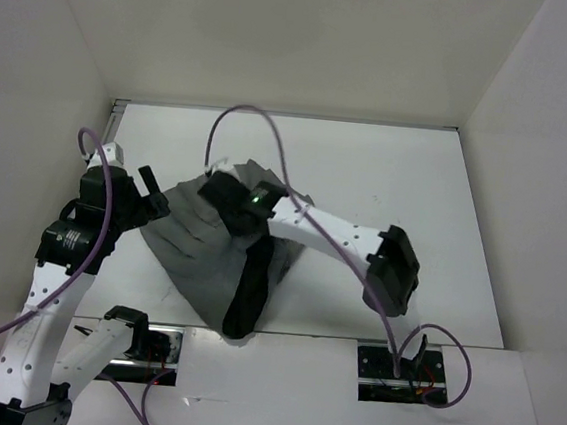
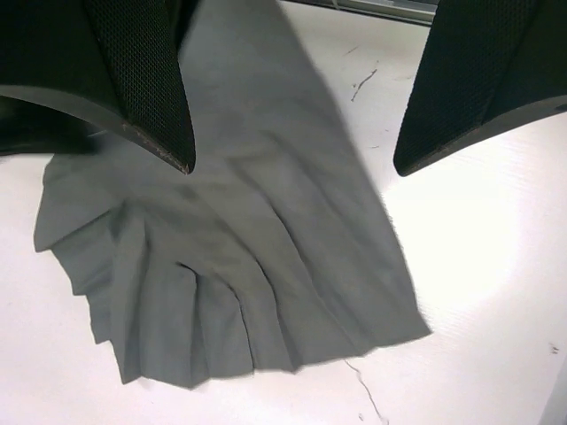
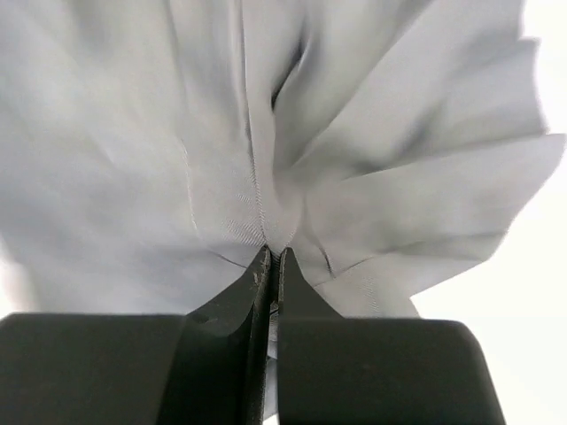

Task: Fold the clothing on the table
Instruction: Move the skirt to the center of the board

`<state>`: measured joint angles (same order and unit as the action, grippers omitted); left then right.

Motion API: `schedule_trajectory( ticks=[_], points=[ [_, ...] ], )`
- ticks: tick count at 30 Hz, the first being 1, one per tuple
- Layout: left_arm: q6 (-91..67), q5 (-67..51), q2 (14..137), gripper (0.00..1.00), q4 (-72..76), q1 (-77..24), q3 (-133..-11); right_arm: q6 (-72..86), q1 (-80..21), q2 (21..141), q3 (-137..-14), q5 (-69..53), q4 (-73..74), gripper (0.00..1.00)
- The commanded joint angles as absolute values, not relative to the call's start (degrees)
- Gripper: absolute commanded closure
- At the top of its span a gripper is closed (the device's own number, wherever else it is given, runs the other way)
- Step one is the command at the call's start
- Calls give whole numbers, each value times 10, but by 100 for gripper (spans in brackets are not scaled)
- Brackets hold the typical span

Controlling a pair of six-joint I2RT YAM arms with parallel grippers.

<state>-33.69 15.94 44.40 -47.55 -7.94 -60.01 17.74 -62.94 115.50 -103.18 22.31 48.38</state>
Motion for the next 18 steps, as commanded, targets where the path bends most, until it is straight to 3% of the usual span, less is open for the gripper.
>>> schedule_trajectory(
  ticks=[1, 11, 14, 18],
  points=[
    [-350, 128, 439, 1, -467, -76, -607, 192, -567, 1045, -1148, 284, 565, 100],
    [-332, 81, 470, 1, -444, -76, -596, 222, -426, 1024, -1438, 260, 694, 100],
    [-327, 62, 486, 1, -433, -76, -590, 244, -402, 1024, -1473, 317, 700, 100],
    [-321, 38, 506, 1, -427, -76, -584, 244, -402, 1072, -1479, 281, 700, 100]
  ],
)
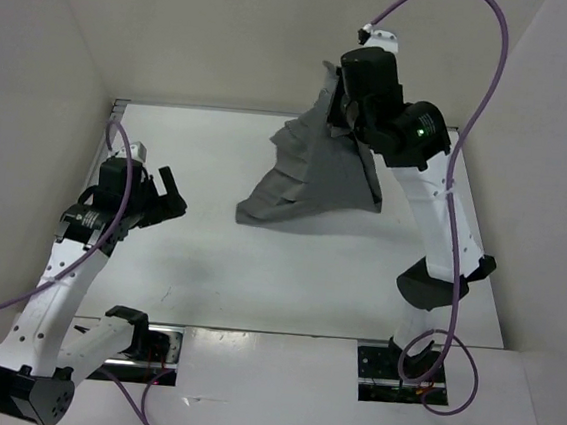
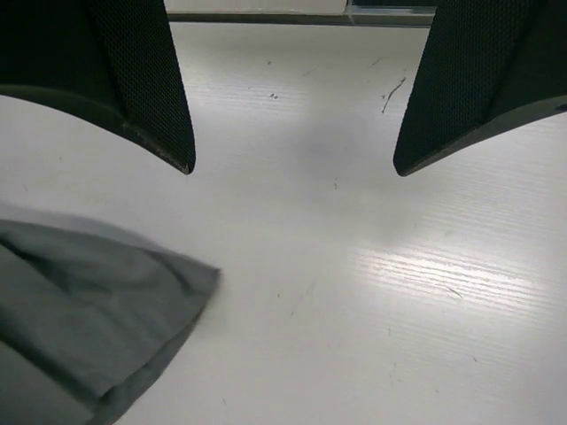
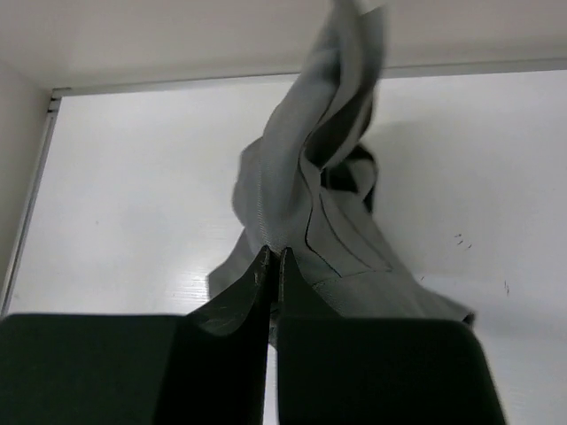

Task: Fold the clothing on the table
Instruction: Move the skirt to the center of the board

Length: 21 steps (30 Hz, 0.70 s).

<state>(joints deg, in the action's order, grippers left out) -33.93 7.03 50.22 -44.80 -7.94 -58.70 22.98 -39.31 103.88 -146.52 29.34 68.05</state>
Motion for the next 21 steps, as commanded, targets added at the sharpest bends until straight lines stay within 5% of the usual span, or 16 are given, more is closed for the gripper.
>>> schedule_trajectory(
  ticks=[1, 10, 21],
  points=[
    [-321, 33, 511, 1, -421, -76, -584, 244, -402, 1108, -1474, 273, 700, 100],
    [-305, 11, 523, 1, -409, -70, -578, 218, -451, 1335, -1623, 78, 644, 100],
    [-294, 4, 562, 1, -396, -70, -589, 256, -298, 1198, -1755, -99, 532, 100]
  ],
)
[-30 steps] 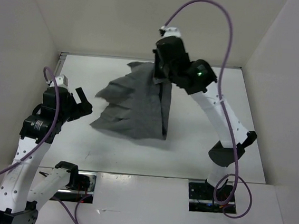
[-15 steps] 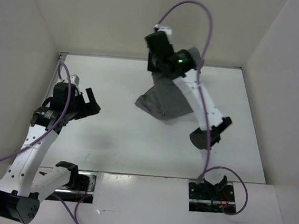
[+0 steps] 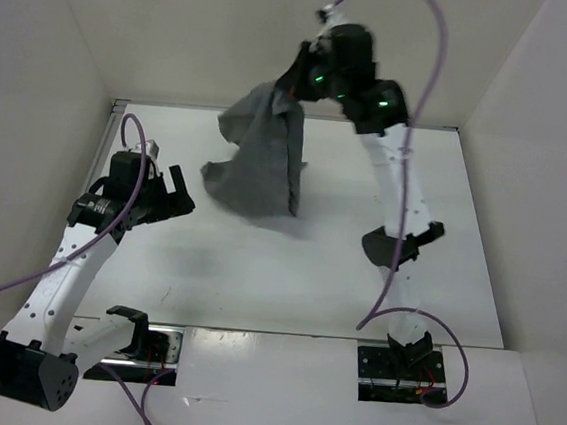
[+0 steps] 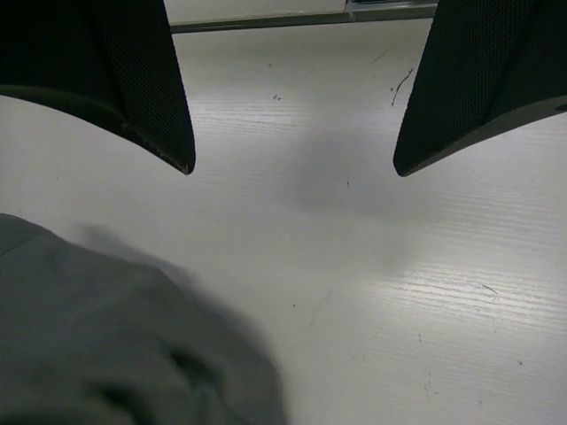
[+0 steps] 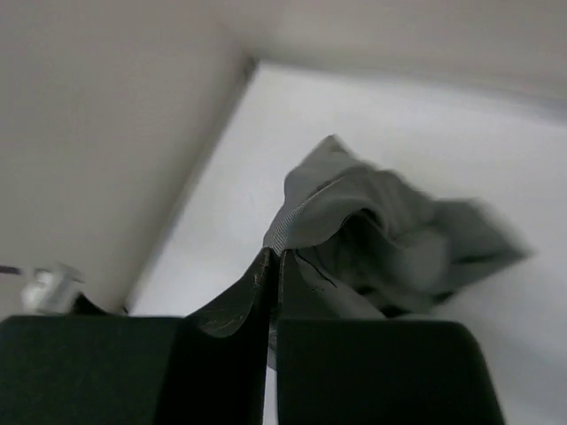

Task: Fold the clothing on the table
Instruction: Move the skirt to the center of the board

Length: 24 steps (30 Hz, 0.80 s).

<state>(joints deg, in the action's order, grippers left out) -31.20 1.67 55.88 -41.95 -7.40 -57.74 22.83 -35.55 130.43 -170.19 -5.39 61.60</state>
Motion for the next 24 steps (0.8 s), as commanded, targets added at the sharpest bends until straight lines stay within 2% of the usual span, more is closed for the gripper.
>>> schedule_trajectory(
  ticks=[1, 5, 10, 13, 16, 19, 24],
  points=[
    [-294, -3, 567, 1, -389, -70, -584, 264, -282, 1191, -1755, -107, 532, 100],
    [-300, -14, 588, 1, -377, -70, -578, 294, -215, 1179, -1676, -49, 558, 100],
    [-305, -33, 599, 1, -353, -70, -560, 295, -201, 1223, -1536, 26, 661, 100],
    [-312, -55, 605, 1, -334, -70, -552, 294, -201, 1213, -1396, 65, 646, 100],
    [-318, -99, 611, 1, -309, -65, -537, 310, -179, 1139, -1116, 42, 550, 100],
    [-339, -125, 617, 1, -284, -65, -530, 335, -143, 1078, -946, -3, 506, 100],
    [-357, -172, 654, 1, -222, -65, -515, 351, -127, 1033, -786, -23, 454, 100]
  ],
)
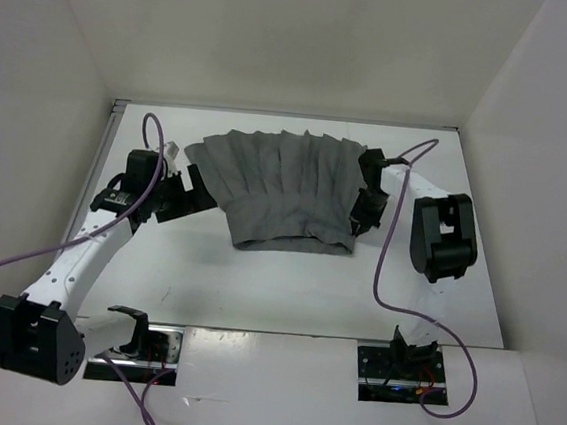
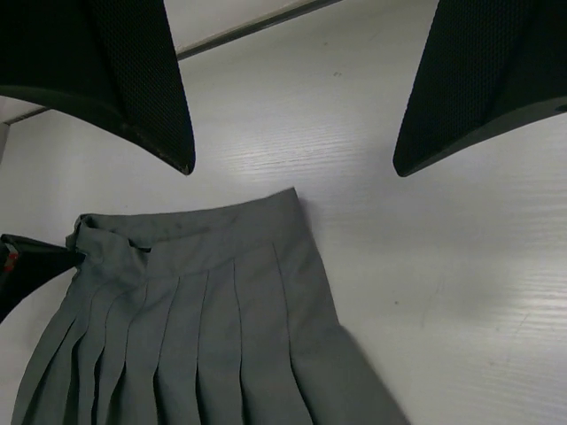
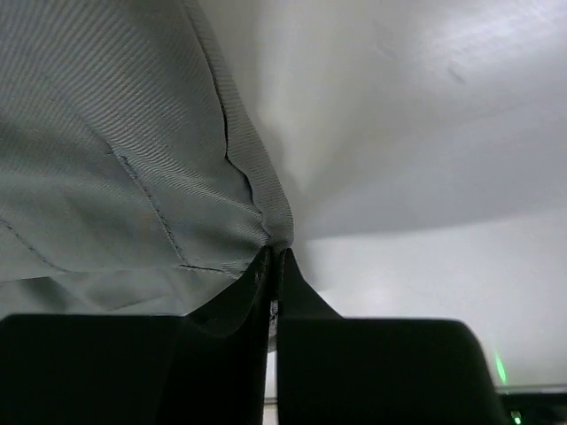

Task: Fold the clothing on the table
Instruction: Move the skirt to the center of the board, then flatten the skirt out

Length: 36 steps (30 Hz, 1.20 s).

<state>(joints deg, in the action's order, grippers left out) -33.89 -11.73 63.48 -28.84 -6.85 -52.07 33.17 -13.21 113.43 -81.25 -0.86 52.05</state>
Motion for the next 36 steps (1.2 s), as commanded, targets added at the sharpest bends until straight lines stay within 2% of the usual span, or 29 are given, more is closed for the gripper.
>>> schedule_trajectory(
  ticks=[1, 5, 7, 9, 10, 13, 14, 17, 19, 22, 25, 27, 28, 29, 31, 33, 35, 36],
  points=[
    [-357, -183, 673, 1, -212, -65, -515, 357, -127, 1033, -761, -28, 448, 100],
    [-352, -219, 729, 4, -192, -70, -529, 362, -127, 1027, -730, -28, 431, 100],
    [-352, -219, 759, 15, -192, -70, -537, 362, -121, 1027, -722, -28, 425, 100],
    [-352, -219, 781, 38, -192, -70, -537, 362, -121, 1020, -707, -28, 417, 100],
    [-352, -219, 808, 55, -192, -70, -537, 362, -121, 1020, -707, -34, 417, 100],
    [-357, -251, 879, 56, -203, -70, -537, 362, -121, 1015, -694, -46, 405, 100],
    [-364, -259, 891, 54, -203, -70, -528, 362, -121, 1015, -694, -46, 405, 100],
    [-397, -265, 899, 33, -162, -76, -494, 362, -121, 1010, -694, -46, 405, 100],
    [-410, -265, 905, 26, -162, -82, -494, 362, -121, 1010, -689, -46, 405, 100],
    [-416, -260, 914, 21, -156, -82, -494, 362, -121, 1005, -689, -46, 405, 100],
    [-427, -275, 932, 21, -132, -82, -488, 362, -121, 999, -684, -46, 405, 100],
    [-432, -288, 951, 26, -116, -87, -483, 362, -121, 999, -684, -46, 405, 100],
    [-432, -288, 956, 31, -111, -87, -483, 362, -121, 999, -684, -46, 405, 100],
    [-432, -296, 967, 53, -111, -87, -477, 362, -121, 993, -684, -46, 405, 100],
    [-432, -296, 972, 67, -111, -87, -477, 362, -121, 993, -679, -46, 410, 100],
    [-432, -296, 980, 71, -111, -87, -472, 362, -121, 988, -672, -46, 410, 100],
    [-443, -296, 980, 71, -104, -92, -466, 367, -121, 981, -667, -46, 410, 100],
    [-443, -296, 985, 67, -98, -92, -459, 367, -121, 981, -667, -40, 410, 100]
  ],
)
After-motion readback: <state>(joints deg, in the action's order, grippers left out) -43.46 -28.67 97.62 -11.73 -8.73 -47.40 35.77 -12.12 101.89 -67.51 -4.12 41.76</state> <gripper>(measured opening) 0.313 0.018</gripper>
